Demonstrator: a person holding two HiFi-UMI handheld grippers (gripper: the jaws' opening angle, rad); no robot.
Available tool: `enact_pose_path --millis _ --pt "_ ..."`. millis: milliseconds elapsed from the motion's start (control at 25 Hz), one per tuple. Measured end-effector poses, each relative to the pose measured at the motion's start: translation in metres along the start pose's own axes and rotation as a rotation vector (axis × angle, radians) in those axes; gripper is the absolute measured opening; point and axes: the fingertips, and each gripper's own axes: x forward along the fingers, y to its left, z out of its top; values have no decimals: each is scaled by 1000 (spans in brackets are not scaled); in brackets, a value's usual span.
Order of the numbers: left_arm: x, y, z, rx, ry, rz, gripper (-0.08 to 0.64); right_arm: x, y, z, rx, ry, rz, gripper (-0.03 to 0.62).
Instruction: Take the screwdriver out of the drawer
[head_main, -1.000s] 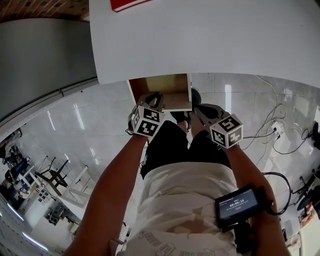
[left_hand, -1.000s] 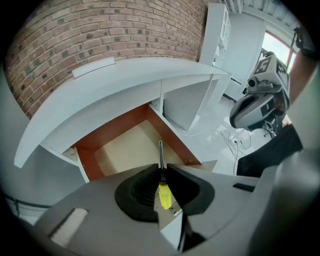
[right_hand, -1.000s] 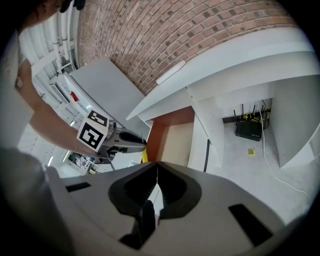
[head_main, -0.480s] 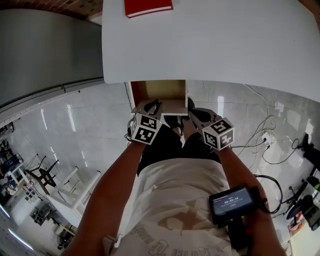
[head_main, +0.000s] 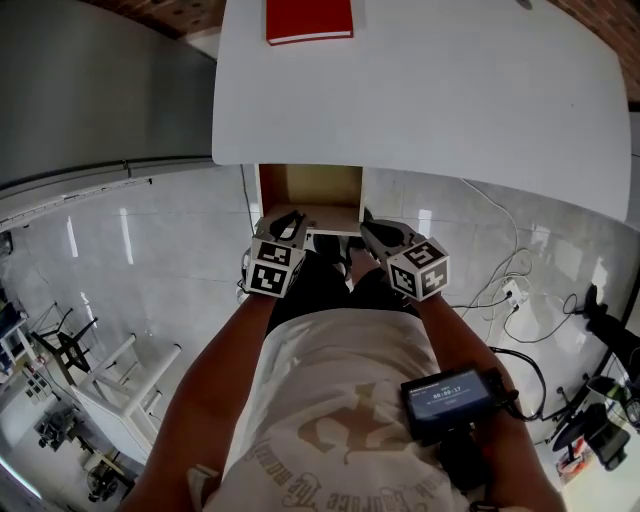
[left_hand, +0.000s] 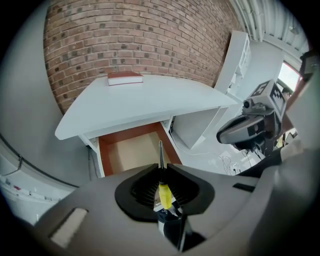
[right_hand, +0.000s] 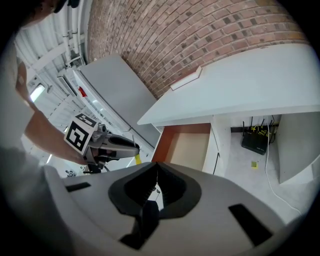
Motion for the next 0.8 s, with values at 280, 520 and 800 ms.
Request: enact_pose_path --millis 280,520,800 --pt "-22 -6 9 -44 -60 16 52 -3 15 6 -45 5 21 6" --pt "-40 -8 16 -108 -118 29 52 -8 26 17 -89 4 36 6" --pt "-69 -2 10 -174 -175 53 52 -11 42 25 -142 8 45 6"
